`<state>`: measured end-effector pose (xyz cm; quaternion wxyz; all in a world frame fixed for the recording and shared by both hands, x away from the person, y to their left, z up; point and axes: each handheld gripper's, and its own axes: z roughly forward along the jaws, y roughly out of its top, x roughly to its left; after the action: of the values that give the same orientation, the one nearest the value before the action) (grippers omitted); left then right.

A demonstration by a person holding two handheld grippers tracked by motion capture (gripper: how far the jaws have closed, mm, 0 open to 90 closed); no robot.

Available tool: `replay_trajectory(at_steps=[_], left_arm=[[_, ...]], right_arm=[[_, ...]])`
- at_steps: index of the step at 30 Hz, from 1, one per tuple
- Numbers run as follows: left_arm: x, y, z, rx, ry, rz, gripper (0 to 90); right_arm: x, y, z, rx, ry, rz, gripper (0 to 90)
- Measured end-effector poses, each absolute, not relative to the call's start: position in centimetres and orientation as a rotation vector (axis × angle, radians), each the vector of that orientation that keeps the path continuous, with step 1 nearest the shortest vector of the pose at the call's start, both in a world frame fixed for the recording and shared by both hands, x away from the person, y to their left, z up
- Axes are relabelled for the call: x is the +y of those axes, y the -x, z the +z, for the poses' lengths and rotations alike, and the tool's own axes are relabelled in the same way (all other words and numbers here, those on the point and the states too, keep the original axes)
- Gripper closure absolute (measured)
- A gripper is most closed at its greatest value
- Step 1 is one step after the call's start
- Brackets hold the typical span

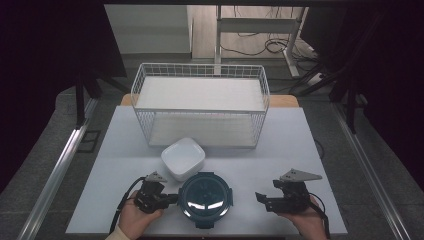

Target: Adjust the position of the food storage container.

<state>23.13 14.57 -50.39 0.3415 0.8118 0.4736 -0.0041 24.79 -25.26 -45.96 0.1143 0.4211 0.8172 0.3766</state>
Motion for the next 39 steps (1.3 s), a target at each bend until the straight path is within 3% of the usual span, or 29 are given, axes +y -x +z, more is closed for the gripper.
replay_trajectory(at_steps=[14, 28, 30, 35, 39], left_arm=[[12.5, -23.0, -50.4, 1.186, -2.110, -0.044, 90.0], [13.9, -23.0, -50.0, 1.185, -2.039, -0.031, 86.9], [14.8, -22.8, -49.3, 1.202, -1.985, 0.009, 81.7], [15.6, -22.6, -48.4, 1.228, -1.936, -0.003, 42.8], [16.1, -22.5, -47.9, 1.235, -1.919, 0.019, 28.4]], right_arm=[[-25.3, -24.9, -46.1, 2.399, -1.239, 1.106, 19.8], [-25.5, -24.8, -45.9, 2.396, -1.229, 1.115, 19.8], [-25.5, -24.7, -45.7, 2.393, -1.224, 1.125, 19.3], [-25.3, -24.6, -45.7, 2.402, -1.184, 1.176, 16.8], [-24.8, -24.2, -45.6, 2.419, -1.146, 1.212, 16.2]])
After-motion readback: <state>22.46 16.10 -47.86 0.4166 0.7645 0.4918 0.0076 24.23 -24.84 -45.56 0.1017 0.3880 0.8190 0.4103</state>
